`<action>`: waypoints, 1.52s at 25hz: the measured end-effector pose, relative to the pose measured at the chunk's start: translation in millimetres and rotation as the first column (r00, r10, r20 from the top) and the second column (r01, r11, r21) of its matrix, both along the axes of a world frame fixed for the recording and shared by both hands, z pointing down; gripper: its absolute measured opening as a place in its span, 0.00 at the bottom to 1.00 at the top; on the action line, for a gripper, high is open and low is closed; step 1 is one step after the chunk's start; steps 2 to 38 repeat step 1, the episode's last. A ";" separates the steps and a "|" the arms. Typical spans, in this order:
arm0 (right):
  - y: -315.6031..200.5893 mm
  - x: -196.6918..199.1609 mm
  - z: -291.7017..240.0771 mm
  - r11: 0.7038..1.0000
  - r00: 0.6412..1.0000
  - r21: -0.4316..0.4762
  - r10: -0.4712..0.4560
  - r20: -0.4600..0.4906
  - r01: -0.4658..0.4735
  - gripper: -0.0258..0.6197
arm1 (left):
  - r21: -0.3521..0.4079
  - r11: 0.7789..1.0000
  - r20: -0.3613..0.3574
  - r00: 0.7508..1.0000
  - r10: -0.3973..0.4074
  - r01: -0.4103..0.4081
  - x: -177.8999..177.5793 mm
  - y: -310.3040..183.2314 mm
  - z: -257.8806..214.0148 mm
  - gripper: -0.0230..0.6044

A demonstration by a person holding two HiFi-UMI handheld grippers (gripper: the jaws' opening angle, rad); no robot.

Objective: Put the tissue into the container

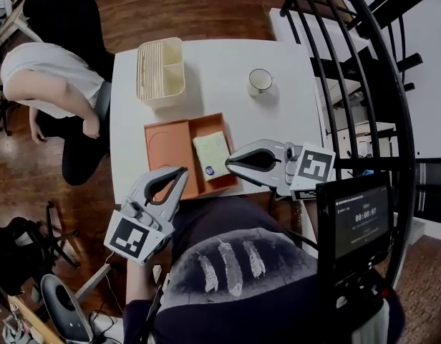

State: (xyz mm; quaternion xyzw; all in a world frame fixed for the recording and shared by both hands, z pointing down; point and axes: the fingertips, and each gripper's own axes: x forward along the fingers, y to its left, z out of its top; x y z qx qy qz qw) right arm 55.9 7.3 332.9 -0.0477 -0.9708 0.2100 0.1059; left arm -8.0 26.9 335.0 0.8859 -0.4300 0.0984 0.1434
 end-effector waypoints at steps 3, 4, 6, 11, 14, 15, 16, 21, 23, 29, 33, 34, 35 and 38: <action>-1.4 0.4 -0.6 1.000 1.000 0.011 -0.009 0.008 0.009 0.04 | -0.002 1.000 0.003 1.000 -0.004 0.004 0.8 -1.2 0.0 0.06; -1.4 0.4 -0.6 1.000 1.000 0.011 -0.009 0.008 0.009 0.04 | -0.002 1.000 0.003 1.000 -0.004 0.004 0.8 -1.2 0.0 0.06; -1.4 0.4 -0.6 1.000 1.000 0.011 -0.009 0.008 0.009 0.04 | -0.002 1.000 0.003 1.000 -0.004 0.004 0.8 -1.2 0.0 0.06; -1.4 0.4 -0.6 1.000 1.000 0.011 -0.009 0.008 0.009 0.04 | -0.002 1.000 0.003 1.000 -0.004 0.004 0.8 -1.2 0.0 0.06; -1.4 0.4 -0.6 1.000 1.000 0.011 -0.009 0.008 0.009 0.04 | -0.002 1.000 0.003 1.000 -0.004 0.004 0.8 -1.2 0.0 0.06; -1.4 0.4 -0.6 1.000 1.000 0.011 -0.009 0.008 0.009 0.04 | -0.002 1.000 0.003 1.000 -0.004 0.004 0.8 -1.2 0.0 0.06; -1.4 0.4 -0.6 1.000 1.000 0.011 -0.009 0.008 0.009 0.04 | -0.002 1.000 0.003 1.000 -0.004 0.004 0.8 -1.2 0.0 0.06; -1.4 0.4 -0.6 1.000 1.000 0.011 -0.009 0.008 0.009 0.04 | -0.002 1.000 0.003 1.000 -0.004 0.004 0.8 -1.2 0.0 0.06; -1.4 0.4 -0.6 1.000 1.000 0.011 -0.009 0.008 0.009 0.04 | -0.002 1.000 0.003 1.000 -0.004 0.004 0.8 -1.2 0.0 0.06; -1.4 0.4 -0.6 1.000 1.000 0.011 -0.009 0.008 0.009 0.04 | -0.002 1.000 0.003 1.000 -0.004 0.004 0.8 -1.2 0.0 0.06; -1.4 0.4 -0.6 1.000 1.000 0.011 -0.009 0.008 0.009 0.04 | -0.002 1.000 0.003 1.000 -0.004 0.004 0.8 -1.2 0.0 0.06; -1.4 0.4 -0.6 1.000 1.000 0.011 -0.009 0.008 0.009 0.04 | -0.002 1.000 0.003 1.000 -0.004 0.004 0.8 -1.2 0.0 0.06; -1.4 0.4 -0.6 1.000 1.000 0.011 -0.009 0.008 0.009 0.04 | -0.002 1.000 0.003 1.000 -0.004 0.004 0.8 -1.2 0.0 0.06; -1.4 0.4 -0.6 1.000 1.000 0.011 -0.009 0.008 0.009 0.04 | -0.002 1.000 0.003 1.000 -0.004 0.004 0.8 -1.2 0.0 0.06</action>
